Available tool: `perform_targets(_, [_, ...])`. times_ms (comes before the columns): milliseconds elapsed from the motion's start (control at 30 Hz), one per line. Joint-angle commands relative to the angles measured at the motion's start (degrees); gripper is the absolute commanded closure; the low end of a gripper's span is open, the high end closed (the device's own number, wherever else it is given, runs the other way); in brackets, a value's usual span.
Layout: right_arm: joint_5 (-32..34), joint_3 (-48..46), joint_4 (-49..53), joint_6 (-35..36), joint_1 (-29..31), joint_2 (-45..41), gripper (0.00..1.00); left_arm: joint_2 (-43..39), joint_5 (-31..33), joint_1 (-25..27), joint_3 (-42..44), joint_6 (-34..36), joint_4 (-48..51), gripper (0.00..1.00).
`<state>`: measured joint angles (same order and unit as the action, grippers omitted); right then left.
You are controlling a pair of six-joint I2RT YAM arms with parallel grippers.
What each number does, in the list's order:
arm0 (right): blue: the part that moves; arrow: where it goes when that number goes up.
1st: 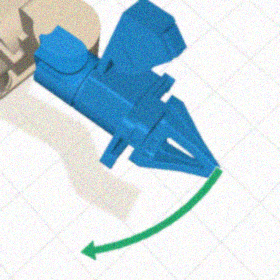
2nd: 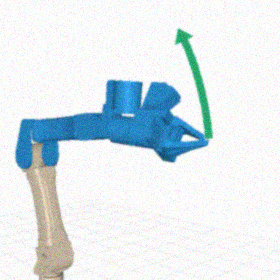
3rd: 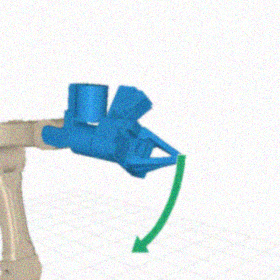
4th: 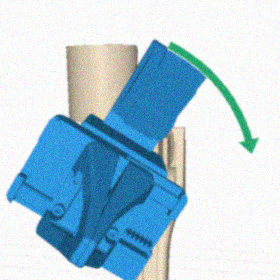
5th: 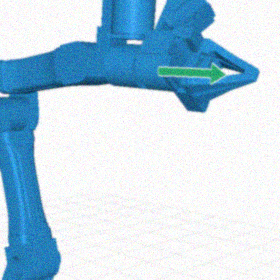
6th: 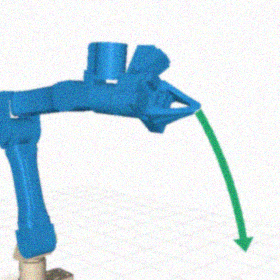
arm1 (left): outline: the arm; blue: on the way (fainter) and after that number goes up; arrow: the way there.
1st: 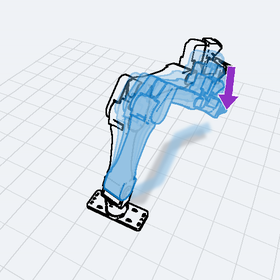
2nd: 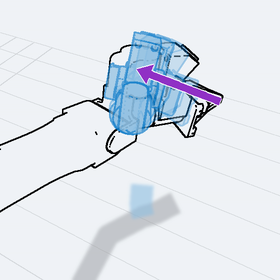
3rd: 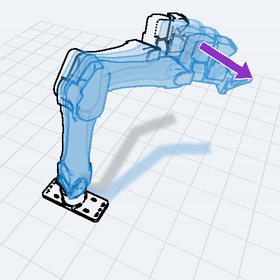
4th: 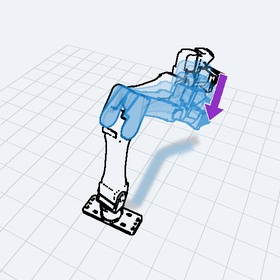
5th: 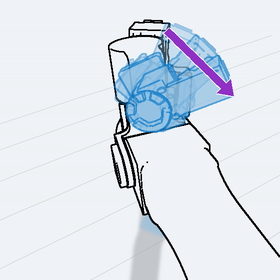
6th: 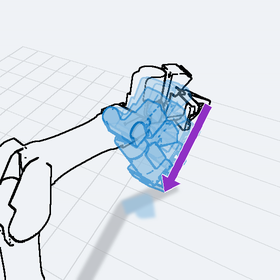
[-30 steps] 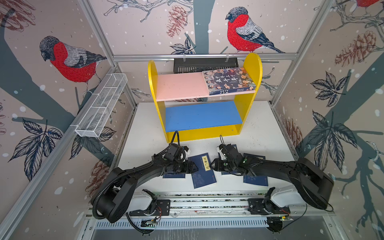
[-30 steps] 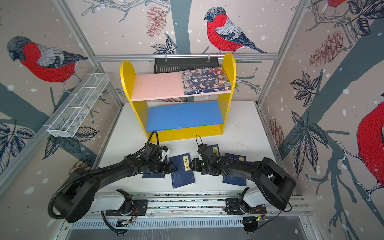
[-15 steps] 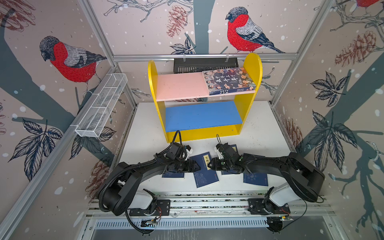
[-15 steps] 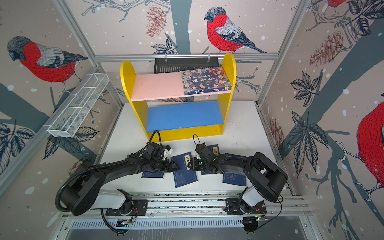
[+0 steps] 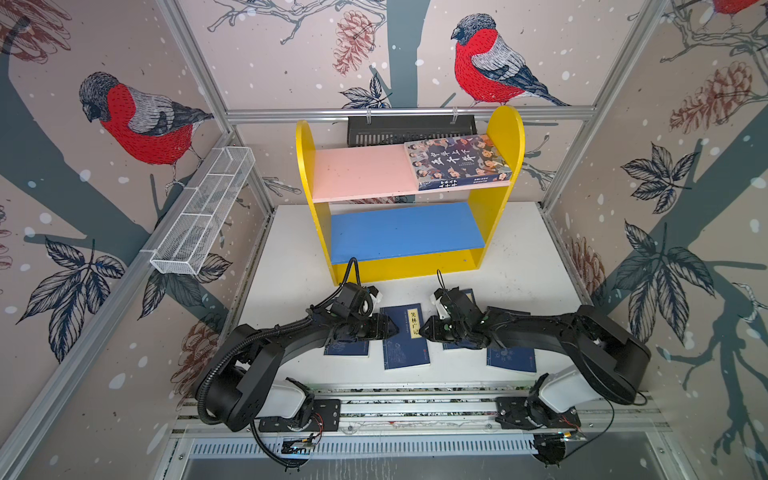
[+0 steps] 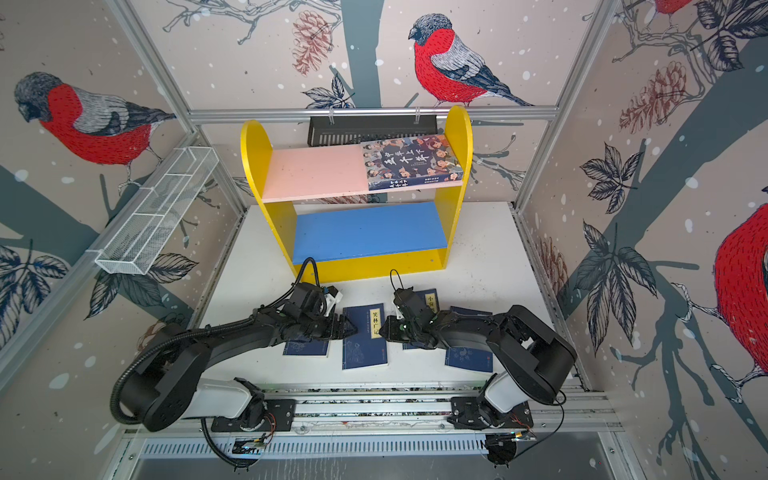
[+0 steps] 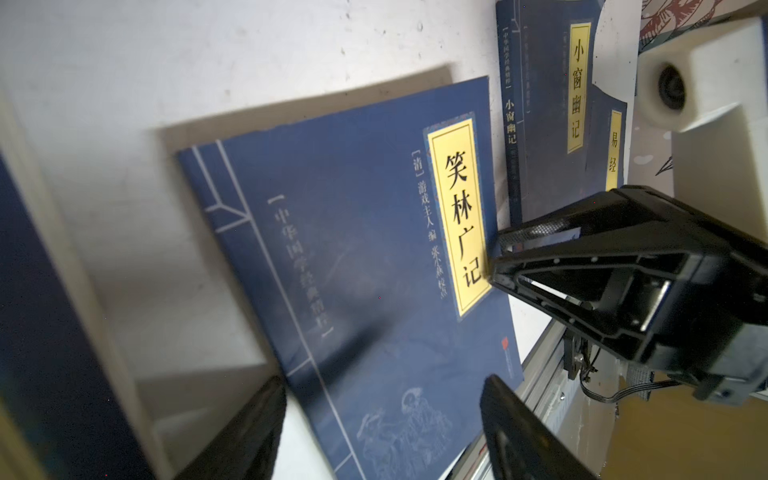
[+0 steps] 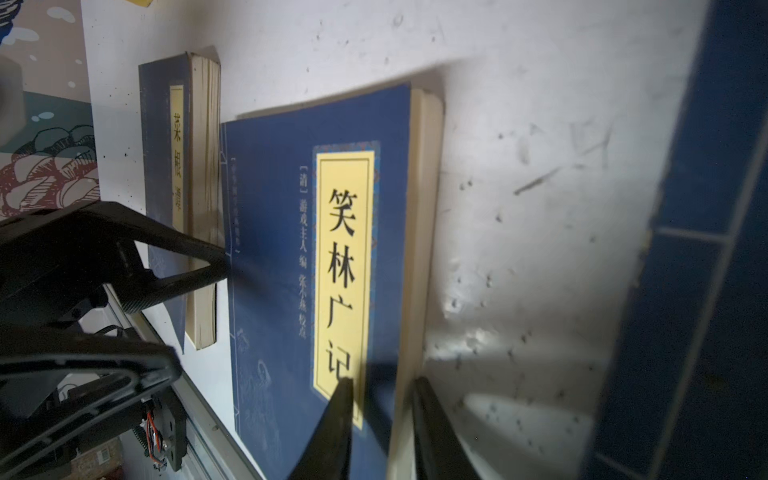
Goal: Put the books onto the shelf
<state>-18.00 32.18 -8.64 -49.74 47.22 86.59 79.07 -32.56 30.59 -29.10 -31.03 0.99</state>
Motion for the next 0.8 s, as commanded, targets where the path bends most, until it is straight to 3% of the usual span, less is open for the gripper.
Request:
perform_targets(0, [-1.0, -0.1, 0.9, -0.4, -0.2, -1.1, 0.79, -0.3, 1.8, -0.3, 0.0, 0.7, -0.3, 0.25])
perform_targets(533, [-7.3, -3.1, -8.8, -2.1, -0.9, 0.7, 0.72, 0.0, -2.3, -0.3, 1.3, -1.9, -5.0, 0.25])
perform_targets(700, [-10.1, -4.8, -13.6, -3.7, -1.4, -0.1, 0.76, 0.0, -2.6, -0.4, 1.2, -1.8, -5.6, 0.25])
perform_targets(767, [-10.0, -5.2, -13.6, -3.8, -1.6, -1.1, 0.85, -0.1, -2.4, -0.4, 1.1, -1.6, -5.4, 0.25])
